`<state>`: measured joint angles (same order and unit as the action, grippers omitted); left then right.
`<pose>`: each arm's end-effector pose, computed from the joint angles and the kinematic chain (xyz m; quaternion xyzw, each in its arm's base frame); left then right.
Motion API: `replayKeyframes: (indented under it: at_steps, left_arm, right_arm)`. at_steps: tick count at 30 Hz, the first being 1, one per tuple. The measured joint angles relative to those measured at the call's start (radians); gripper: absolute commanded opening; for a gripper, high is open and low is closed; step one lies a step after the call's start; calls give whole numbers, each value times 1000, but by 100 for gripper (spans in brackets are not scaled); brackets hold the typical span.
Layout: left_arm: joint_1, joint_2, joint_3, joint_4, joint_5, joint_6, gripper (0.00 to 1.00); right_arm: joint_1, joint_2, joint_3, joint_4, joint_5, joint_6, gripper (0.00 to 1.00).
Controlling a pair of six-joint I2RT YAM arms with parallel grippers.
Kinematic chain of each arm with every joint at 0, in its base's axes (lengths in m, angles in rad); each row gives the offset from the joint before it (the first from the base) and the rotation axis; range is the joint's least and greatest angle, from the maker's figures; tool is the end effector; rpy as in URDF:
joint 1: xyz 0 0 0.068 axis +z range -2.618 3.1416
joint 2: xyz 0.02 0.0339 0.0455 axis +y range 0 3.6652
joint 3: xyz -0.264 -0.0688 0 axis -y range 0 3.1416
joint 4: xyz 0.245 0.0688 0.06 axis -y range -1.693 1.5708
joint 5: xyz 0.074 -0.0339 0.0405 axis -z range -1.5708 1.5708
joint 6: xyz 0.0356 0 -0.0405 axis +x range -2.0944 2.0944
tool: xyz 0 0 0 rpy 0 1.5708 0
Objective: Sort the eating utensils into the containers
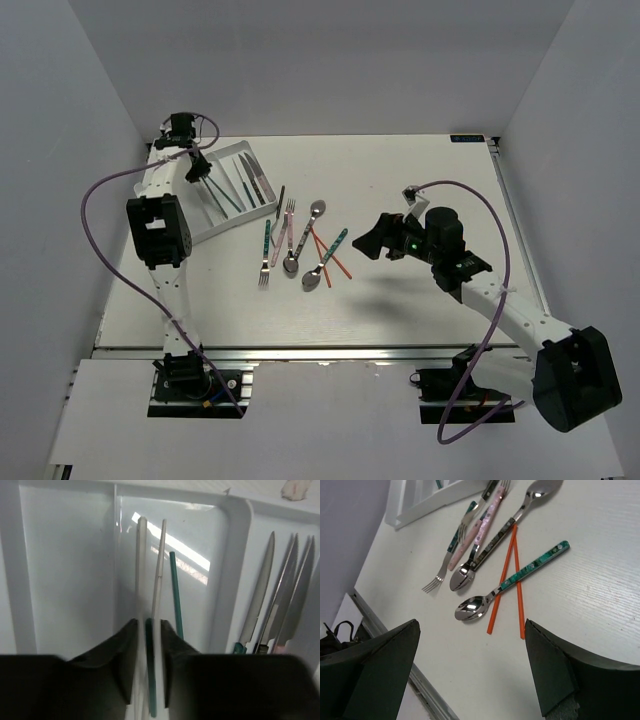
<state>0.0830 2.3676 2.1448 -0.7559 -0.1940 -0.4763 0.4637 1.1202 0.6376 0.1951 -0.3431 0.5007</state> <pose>0.5194 0.0501 0.2120 -0.2899 0.9072 0.0341 0.3029 0.2209 0.1239 0.2601 -0.0876 0.7911 0.3946 0.4591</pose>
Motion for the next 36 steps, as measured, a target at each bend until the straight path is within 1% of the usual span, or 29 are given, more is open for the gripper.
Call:
replayKeyframes:
  at_steps: [2,3,4,5,6,11,13,15,17,18,19,21,22,24,26,28,30,31,33,36]
  left_arm:
    - [0,0,-26,-2,11,-2,54]
    - [0,0,-29,-6,17,-5,66]
    - [-1,-1,-29,-5,23,-5,72]
    - [-1,-7,-30,0,27,-11,89]
    - [-1,-16,-35,6,29,-15,98]
    - [-1,-147,-62,-3,34,-25,98]
    - [-2,-254,-94,2,33,-19,98]
    - [-2,-416,-180,27,33,-9,98]
    - [-3,-620,-305,66,32,5,98]
    - [-3,-688,-345,80,29,10,98]
    - [-4,-842,-459,139,28,17,98]
    - [-5,-1082,-644,212,33,24,98]
    - [-5,-1219,-771,280,44,25,98]
    - [-6,-1432,-962,325,71,24,98]
    - [-7,-1578,-1122,377,91,26,98]
    - [-7,-1639,-1246,389,100,35,98]
    - [-9,-1645,-1345,382,97,45,98]
    - [-12,-1637,-1382,366,95,49,98]
    - [-18,-1617,-1420,333,89,54,98]
    - [-25,-1622,-1429,327,86,58,98]
  right_arm:
    - [0,8,0,-18,13,-5,89]
    - [0,12,0,-24,23,-6,89]
    - [-1,15,0,-29,31,-7,89]
    - [-2,17,0,-33,36,-7,90]
    - [-2,18,0,-34,43,-7,89]
    - [-2,60,25,-53,60,-40,89]
    - [4,106,60,-74,82,-69,89]
    - [21,158,109,-115,134,-116,89]
    - [41,210,161,-157,173,-165,89]
    - [49,230,182,-177,188,-190,89]
    - [59,256,207,-185,193,-203,89]
    - [79,296,245,-211,205,-237,89]
    - [91,320,267,-228,215,-250,89]
    - [123,366,309,-256,264,-269,89]
    - [167,413,352,-282,330,-276,89]
    - [200,436,367,-283,384,-257,89]
    - [219,435,364,-283,397,-211,89]
    - [218,427,348,-254,391,-190,89]
    - [211,396,294,-188,370,-164,89]
    - [212,402,295,-201,375,-160,82]
